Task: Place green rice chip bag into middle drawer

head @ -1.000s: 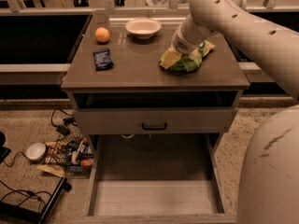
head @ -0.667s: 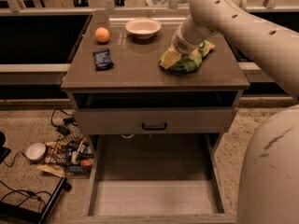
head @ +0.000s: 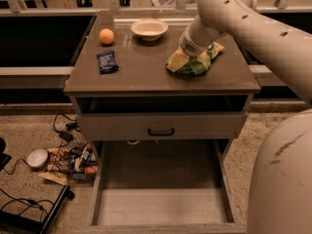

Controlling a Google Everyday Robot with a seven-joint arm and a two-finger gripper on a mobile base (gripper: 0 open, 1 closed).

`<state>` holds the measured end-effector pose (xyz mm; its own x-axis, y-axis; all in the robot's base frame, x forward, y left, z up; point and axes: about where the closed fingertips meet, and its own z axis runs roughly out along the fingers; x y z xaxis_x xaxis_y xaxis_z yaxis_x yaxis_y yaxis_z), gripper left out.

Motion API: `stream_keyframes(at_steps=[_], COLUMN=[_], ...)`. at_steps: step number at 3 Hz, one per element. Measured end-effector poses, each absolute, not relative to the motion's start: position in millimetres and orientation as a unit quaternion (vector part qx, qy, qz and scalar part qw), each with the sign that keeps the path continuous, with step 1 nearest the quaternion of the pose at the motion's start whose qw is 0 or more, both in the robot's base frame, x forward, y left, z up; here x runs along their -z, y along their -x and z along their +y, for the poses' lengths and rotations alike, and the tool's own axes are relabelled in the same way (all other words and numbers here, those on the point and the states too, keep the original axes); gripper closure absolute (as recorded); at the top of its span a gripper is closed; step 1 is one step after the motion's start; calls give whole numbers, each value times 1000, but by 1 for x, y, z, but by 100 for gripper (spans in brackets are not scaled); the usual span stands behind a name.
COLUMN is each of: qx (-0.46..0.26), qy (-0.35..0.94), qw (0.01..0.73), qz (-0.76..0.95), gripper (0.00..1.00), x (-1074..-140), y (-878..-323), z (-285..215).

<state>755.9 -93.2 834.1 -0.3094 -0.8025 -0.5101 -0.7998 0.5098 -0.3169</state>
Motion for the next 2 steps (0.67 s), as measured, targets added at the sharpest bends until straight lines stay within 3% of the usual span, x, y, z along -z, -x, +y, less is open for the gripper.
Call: stream_keyframes(at_steps=[2], qx=[2], qy=[495], qw=[317], qz=[809], gripper=[100], x=[-834], y=[-756], z=[-93])
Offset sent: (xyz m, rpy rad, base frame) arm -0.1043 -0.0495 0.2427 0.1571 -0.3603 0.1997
